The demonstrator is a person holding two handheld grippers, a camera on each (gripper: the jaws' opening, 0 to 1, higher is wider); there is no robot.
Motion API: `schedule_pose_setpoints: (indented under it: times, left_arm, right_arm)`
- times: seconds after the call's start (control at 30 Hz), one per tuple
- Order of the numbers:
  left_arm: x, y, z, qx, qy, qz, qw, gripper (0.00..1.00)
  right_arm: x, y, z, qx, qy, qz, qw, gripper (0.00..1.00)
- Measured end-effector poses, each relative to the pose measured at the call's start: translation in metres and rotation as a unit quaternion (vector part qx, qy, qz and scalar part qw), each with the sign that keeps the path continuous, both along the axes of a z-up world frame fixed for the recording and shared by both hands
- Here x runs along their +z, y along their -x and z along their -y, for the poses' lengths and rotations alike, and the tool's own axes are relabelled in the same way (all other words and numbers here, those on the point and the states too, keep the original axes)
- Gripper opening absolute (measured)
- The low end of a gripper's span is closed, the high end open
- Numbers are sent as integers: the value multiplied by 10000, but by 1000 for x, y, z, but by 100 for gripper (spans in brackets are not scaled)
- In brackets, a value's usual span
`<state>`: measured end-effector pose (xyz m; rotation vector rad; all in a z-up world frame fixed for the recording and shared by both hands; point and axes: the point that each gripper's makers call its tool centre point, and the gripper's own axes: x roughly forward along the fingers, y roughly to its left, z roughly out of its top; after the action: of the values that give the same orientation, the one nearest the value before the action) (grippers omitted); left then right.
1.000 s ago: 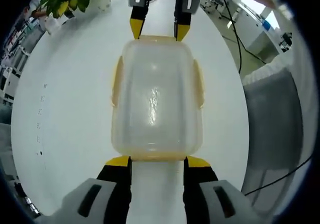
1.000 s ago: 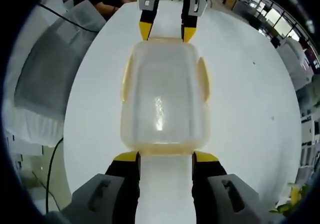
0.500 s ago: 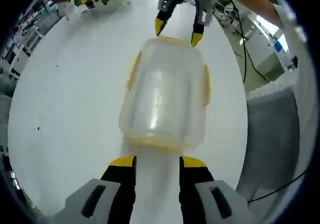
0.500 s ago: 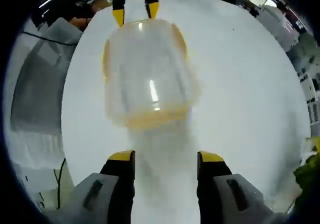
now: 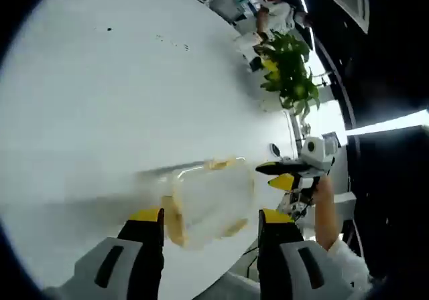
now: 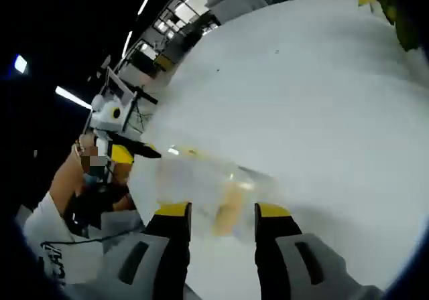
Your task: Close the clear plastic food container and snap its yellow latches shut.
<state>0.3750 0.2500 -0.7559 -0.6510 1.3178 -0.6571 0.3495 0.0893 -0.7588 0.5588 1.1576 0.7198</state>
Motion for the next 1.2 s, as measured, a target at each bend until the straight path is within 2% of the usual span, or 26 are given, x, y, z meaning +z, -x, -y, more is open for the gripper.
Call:
schedule_pose_setpoints:
  times: [0.07, 0.17, 0.27, 0.33, 0.4, 0.43, 0.47, 0.5, 0.7, 1.07, 1.2]
  left_arm:
    - [-5, 7, 3, 45, -14, -271, 9996, 46]
    - [-12, 10, 4, 4, -228, -251, 9994, 44]
    - [-16, 11, 4, -80, -426, -176, 9989, 40]
    - [-18, 12, 3, -12, -454, -301, 9985, 39]
    - [-20, 13, 1, 20, -510, -341, 9981, 36]
    - [-22, 13, 0, 15, -567, -336, 9978, 32]
    - [-24, 13, -2, -11, -638, -321, 9974, 29]
    - [-26, 14, -4, -45, -717, -311, 9969, 25]
    - [-34, 16, -11, -131, -1029, -292, 9942, 13]
    - [-32, 15, -10, -193, -1019, -395, 9938, 12]
    - [-32, 16, -9, -189, -984, -434, 9940, 11]
  right_arm:
    - [-6, 0, -2, -117, 19, -132, 9998, 37]
    - [-10, -2, -5, -115, 139, -167, 9997, 35]
    - [-13, 3, -11, 204, 312, -198, 9991, 32]
    - [-16, 5, -14, 362, 391, -265, 9982, 30]
    - [-22, 5, -10, 524, 681, -203, 9961, 29]
    - [-28, 8, -7, 649, 931, -157, 9934, 24]
    - [-29, 10, -6, 834, 997, -106, 9915, 23]
    - [-25, 12, -9, 673, 855, -201, 9939, 22]
    - [-24, 15, -8, 786, 893, -242, 9926, 21]
    - [-23, 17, -14, 888, 802, -333, 9923, 18]
    - [-21, 11, -16, 856, 757, -363, 9928, 19]
